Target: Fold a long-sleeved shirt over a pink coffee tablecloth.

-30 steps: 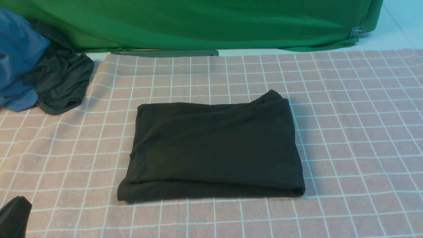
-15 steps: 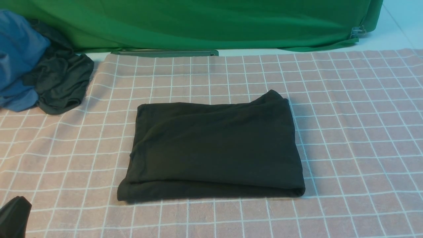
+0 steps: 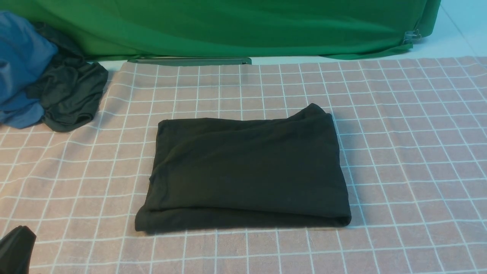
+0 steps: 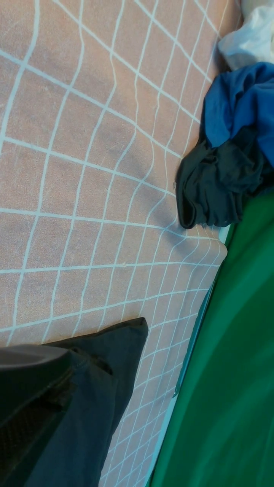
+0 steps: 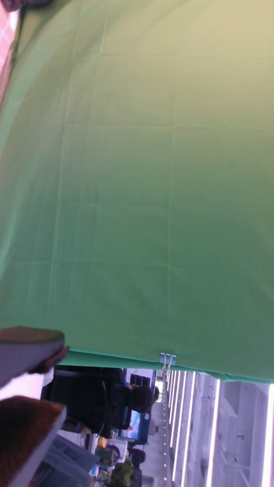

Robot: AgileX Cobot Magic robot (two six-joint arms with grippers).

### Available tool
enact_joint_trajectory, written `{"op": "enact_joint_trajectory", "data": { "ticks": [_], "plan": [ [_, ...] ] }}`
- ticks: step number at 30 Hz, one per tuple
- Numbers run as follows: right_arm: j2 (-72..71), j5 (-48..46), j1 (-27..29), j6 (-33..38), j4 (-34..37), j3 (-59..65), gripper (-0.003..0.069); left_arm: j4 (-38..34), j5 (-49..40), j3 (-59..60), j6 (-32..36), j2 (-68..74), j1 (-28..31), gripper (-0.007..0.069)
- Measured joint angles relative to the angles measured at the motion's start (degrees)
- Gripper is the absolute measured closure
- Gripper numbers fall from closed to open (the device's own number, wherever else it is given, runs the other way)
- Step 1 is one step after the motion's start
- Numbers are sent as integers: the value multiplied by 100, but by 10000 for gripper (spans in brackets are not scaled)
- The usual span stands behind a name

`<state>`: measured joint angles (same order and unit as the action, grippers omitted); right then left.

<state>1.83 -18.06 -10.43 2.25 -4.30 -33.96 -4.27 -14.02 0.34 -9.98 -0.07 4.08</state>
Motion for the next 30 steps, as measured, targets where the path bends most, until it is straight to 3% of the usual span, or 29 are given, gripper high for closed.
{"op": "enact_joint_trajectory", "data": {
  "ticks": [5,10,15,30],
  "plan": [
    [5,122,304,117,-7,680,421,4,0,0,0,0,0,611],
    [11,185,891,213,-10,2391,421,4,0,0,0,0,0,611],
    [-157,258,1025,173,0,3400,421,27,10,5,0,-6,0,611],
    [-185,296,1025,33,6,3441,421,112,-12,5,0,-6,0,611]
  ]
}}
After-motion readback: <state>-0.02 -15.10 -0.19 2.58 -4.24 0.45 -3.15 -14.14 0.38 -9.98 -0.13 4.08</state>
